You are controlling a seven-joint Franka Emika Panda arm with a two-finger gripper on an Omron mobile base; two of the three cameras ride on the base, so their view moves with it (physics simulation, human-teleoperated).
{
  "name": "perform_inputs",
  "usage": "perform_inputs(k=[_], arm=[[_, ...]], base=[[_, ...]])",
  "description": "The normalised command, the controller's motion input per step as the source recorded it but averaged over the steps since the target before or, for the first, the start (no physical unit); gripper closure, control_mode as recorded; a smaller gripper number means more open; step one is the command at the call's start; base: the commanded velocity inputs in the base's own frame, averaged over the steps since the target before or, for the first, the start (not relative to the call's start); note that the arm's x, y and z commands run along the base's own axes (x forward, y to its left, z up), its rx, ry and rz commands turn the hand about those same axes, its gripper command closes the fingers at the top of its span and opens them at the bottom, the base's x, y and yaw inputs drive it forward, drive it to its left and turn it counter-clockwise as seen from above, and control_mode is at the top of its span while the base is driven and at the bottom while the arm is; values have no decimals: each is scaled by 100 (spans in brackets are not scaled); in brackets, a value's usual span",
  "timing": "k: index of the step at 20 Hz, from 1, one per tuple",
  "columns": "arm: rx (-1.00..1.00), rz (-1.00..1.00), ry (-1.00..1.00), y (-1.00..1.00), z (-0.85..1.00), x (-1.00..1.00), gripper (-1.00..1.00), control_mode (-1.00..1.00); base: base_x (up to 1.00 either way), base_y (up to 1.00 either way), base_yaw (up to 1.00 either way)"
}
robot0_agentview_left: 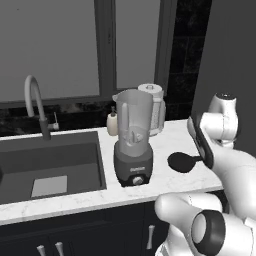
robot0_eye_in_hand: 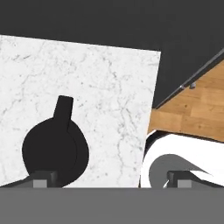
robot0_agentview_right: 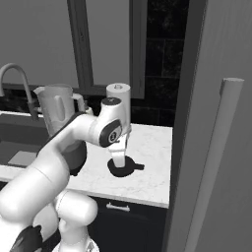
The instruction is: Close the lid blender by securely placing the lid on top.
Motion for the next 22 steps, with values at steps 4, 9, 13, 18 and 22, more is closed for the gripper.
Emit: perform_inputs(k=[4,9,13,18,22], arm=[[0,-11,9,-13,-27,9,-100,-100],[3,-5,7,-17,-29,19,-100,-100],[8,-2,1,-9,-19,22,-100,-100],[9,0,0,-3,-16,18,-100,-100],[5,0,0,0,-25,19,-100,-100]], base=[[0,0,0],[0,0,0],[0,0,0],[0,0,0],[0,0,0]])
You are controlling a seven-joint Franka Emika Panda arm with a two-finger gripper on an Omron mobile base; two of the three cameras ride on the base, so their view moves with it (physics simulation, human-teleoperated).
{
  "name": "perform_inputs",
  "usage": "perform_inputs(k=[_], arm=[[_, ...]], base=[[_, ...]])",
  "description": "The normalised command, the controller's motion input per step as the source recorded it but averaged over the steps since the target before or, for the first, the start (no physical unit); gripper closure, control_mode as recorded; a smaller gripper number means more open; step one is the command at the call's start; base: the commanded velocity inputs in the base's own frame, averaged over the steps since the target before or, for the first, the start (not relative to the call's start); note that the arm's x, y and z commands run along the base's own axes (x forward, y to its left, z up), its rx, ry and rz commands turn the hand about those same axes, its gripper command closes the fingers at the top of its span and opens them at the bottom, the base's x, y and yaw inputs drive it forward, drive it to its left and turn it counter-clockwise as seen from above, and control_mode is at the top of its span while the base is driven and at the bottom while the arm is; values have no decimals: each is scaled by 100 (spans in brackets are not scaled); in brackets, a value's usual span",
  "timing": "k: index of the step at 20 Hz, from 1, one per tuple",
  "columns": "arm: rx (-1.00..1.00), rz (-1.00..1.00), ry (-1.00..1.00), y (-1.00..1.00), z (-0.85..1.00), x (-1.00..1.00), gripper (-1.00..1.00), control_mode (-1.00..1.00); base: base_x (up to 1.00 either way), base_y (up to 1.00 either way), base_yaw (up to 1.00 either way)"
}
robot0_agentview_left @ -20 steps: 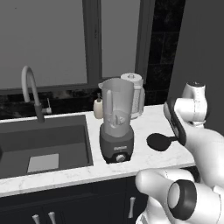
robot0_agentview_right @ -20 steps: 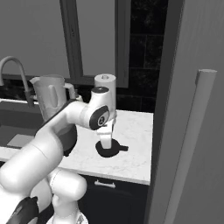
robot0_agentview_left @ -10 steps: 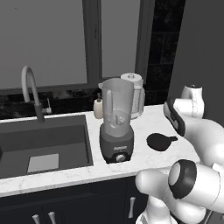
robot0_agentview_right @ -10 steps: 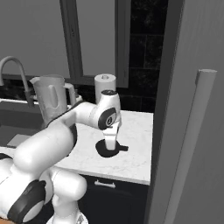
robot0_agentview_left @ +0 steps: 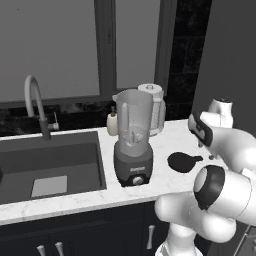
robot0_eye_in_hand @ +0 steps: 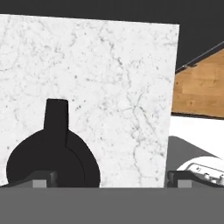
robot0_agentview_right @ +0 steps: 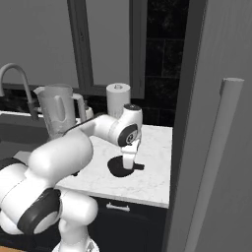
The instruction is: Close the lid blender by securely placing the lid on top.
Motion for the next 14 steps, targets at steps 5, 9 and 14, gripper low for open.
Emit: perform_inputs(k=[5,9,14], arm=[[2,0,0,0,-27,15,-100,-100],[0,0,0,0,-25,13,-100,-100],[0,-1,0,0,-25,14,-100,-100]], base=[[0,0,0],[0,0,0],[0,0,0]])
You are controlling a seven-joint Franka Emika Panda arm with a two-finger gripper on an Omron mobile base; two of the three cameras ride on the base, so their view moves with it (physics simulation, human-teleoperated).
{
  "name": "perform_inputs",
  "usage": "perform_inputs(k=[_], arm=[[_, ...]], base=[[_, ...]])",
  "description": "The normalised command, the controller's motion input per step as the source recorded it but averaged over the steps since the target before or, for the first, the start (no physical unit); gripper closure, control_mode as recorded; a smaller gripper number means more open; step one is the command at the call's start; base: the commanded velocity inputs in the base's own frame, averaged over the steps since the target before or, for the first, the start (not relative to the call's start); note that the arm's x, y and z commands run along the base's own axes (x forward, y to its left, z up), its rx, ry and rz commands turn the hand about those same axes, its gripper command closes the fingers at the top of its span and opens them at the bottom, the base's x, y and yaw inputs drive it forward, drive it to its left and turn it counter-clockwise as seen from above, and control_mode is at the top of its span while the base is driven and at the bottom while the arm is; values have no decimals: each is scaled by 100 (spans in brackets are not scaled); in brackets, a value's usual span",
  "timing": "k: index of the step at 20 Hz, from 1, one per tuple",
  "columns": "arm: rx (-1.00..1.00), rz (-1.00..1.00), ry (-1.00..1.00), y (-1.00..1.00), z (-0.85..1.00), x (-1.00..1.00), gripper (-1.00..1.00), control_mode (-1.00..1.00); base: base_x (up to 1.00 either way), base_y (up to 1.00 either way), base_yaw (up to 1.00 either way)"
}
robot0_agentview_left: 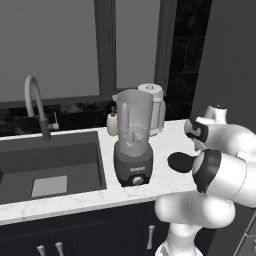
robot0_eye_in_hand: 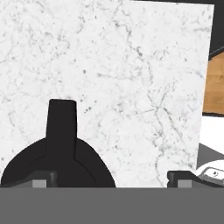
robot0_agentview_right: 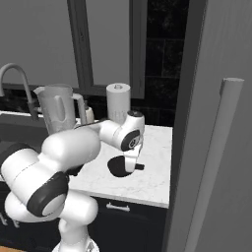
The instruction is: Close the lid blender by securely placing the lid on top.
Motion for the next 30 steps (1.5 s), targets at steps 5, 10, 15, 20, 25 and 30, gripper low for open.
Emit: perform_inputs(k=[5,10,15,20,25,30], arm=[[0,-2,0,-3,-24,15,-100,-100],[2,-2,0,-11,-21,16,-100,-100],[2,-2,1,-9,-20,21,-100,-100],[0,-2,3,0,-21,24,-100,-100],[0,-1,2,-1,-21,21,-100,-100],[2,-1,1,-4,-19,21,-100,-100]], base=[[0,0,0],[0,0,0],[0,0,0],[0,0,0],[0,0,0],[0,0,0]])
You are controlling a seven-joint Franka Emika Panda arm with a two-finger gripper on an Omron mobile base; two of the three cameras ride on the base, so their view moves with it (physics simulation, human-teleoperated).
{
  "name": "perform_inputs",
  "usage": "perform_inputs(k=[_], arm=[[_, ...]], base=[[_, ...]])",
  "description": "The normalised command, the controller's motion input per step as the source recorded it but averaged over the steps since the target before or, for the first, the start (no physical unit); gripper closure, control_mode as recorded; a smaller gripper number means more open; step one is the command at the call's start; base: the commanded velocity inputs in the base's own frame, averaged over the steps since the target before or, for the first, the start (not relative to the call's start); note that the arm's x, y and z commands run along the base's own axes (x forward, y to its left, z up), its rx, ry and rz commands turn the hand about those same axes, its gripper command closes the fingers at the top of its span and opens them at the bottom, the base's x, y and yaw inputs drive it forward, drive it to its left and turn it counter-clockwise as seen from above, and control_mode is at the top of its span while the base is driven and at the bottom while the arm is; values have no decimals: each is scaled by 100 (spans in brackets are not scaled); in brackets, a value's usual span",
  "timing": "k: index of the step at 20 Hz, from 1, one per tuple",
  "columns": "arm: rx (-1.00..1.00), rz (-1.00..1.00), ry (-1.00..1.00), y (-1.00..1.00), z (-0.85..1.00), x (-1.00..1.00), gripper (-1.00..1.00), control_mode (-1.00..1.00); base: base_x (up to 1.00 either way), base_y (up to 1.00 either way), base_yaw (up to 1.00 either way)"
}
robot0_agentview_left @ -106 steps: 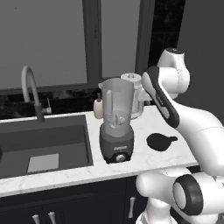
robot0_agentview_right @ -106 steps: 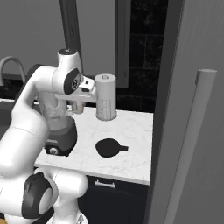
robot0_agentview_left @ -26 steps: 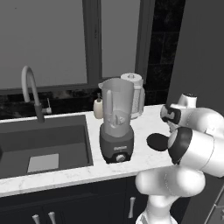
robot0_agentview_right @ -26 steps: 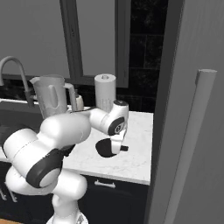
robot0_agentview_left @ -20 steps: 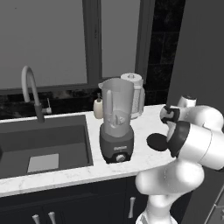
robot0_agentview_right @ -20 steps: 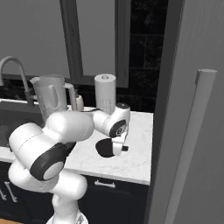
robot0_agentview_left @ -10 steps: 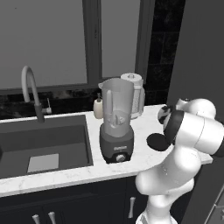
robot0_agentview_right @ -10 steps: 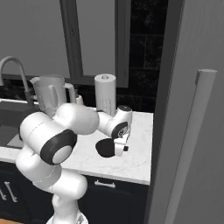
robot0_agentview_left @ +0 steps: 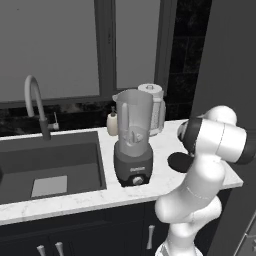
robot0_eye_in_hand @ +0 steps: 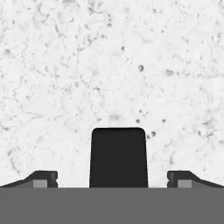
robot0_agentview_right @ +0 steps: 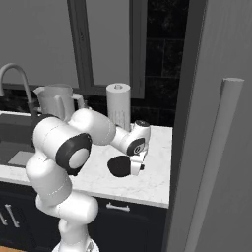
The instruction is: Close the lid blender by securely placing the lid on top.
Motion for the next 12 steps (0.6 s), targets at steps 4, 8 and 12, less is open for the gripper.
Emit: perform_inputs(k=[4,8,12], arm=[[1,-1,1,-3,-22,19,-100,-100],[0,0,0,0,-31,14,100,-100],[0,0,0,0,-7,1,100,-100]], base=[[0,0,0],[0,0,0],[0,0,0]])
